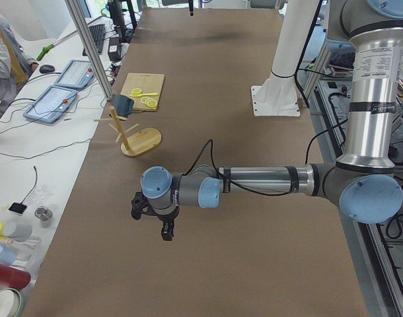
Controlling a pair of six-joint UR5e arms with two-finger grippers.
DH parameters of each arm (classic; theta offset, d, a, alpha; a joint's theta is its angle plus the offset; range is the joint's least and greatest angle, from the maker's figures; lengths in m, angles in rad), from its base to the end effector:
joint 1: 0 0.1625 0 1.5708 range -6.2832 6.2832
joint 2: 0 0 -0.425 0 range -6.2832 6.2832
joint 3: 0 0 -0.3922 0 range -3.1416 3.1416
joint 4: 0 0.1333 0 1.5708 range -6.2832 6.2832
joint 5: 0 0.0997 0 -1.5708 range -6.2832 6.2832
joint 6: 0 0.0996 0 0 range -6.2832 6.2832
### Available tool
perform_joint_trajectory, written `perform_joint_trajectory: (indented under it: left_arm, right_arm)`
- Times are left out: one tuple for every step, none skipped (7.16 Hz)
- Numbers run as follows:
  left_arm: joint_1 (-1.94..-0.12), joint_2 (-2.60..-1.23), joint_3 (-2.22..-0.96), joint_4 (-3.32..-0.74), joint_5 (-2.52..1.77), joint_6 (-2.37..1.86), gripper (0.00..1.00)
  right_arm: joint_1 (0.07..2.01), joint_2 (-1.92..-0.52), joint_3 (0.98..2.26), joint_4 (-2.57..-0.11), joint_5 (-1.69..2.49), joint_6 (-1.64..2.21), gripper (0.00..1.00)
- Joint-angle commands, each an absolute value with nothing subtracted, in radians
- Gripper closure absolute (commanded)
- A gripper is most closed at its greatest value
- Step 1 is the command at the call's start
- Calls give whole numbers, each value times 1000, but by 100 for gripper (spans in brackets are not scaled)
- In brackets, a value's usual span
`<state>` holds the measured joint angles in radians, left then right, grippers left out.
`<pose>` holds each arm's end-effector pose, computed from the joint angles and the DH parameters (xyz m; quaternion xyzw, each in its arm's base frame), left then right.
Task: Hang cup on storage rack
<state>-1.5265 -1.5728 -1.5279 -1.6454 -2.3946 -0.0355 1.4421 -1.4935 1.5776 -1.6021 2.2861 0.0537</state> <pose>-0.0383 -0.4968 0.6678 -0.0005 0.4006 0.0108 0.9162 -0.0002 -0.5315 0.6231 -0.0073 -0.3507 -0.0443 0.9354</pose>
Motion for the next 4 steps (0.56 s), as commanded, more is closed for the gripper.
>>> perform_joint_trajectory:
  left_arm:
    - [-1526, -1565, -1539, -1646, -2395, -34, 2]
    - [-1526, -1556, -1539, -1652, -2395, -34, 2]
    - [-1528, -1545, -1536, -1654, -2398, -35, 2]
    - [-1526, -1545, -1529, -1654, -2396, -34, 2]
  right_arm:
    - [1502, -1509, 1575, -1677, 2280, -14, 0]
    - [1502, -1511, 1577, -1677, 2269, -27, 0]
    - [1502, -1516, 1574, -1677, 2267, -29, 0]
    - [1502, -1528, 1575, -1672, 2269, -29, 0]
